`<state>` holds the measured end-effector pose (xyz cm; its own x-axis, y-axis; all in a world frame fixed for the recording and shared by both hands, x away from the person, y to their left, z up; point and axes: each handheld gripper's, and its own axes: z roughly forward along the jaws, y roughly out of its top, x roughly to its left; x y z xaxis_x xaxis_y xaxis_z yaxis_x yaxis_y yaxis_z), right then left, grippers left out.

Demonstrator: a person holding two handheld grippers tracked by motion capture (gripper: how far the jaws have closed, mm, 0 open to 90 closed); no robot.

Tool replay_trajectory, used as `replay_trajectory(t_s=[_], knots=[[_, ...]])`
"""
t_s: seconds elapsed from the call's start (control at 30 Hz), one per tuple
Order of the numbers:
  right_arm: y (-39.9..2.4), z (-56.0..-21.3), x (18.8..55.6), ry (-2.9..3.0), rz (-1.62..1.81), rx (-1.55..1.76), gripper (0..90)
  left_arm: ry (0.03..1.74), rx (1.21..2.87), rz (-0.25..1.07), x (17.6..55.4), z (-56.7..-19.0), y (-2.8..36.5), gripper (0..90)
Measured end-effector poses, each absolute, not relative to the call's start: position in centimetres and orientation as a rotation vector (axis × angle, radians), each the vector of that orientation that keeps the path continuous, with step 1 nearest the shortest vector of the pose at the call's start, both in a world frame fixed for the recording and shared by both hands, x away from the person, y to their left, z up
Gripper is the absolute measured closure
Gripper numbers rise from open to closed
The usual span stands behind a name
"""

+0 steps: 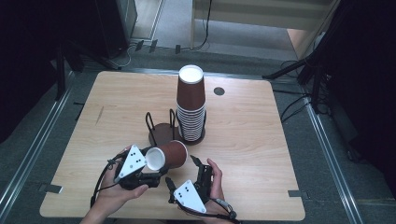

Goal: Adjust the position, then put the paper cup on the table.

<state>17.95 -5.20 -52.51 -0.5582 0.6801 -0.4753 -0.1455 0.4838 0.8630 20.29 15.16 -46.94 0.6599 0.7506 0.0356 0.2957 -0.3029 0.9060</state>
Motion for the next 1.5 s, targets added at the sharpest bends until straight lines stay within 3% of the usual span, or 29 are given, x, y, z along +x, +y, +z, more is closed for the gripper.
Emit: replay_trajectory(t_s=[0.37,0.73,0.97,1.13,1.5], knots=[[-5.3,-50.4,17.7,1.754,1.247,0.553,0.0,0.889,1.671,0.626,20.5,-46.9,16.6,24.1],[-6.9,-48.7,18.3,1.667,1.369,0.772,0.0,0.920,1.592,0.602,20.7,-46.5,17.3,24.0],[-7.5,-48.4,19.0,1.589,1.401,0.914,0.0,0.909,1.535,0.668,20.4,-46.3,17.4,23.8],[-7.6,-48.3,19.1,1.575,1.447,1.015,0.0,0.888,1.393,0.659,20.6,-47.0,17.5,23.8],[-8.2,-47.7,19.8,1.454,1.513,1.319,0.9,0.868,1.375,0.675,20.9,-47.2,17.2,23.9]])
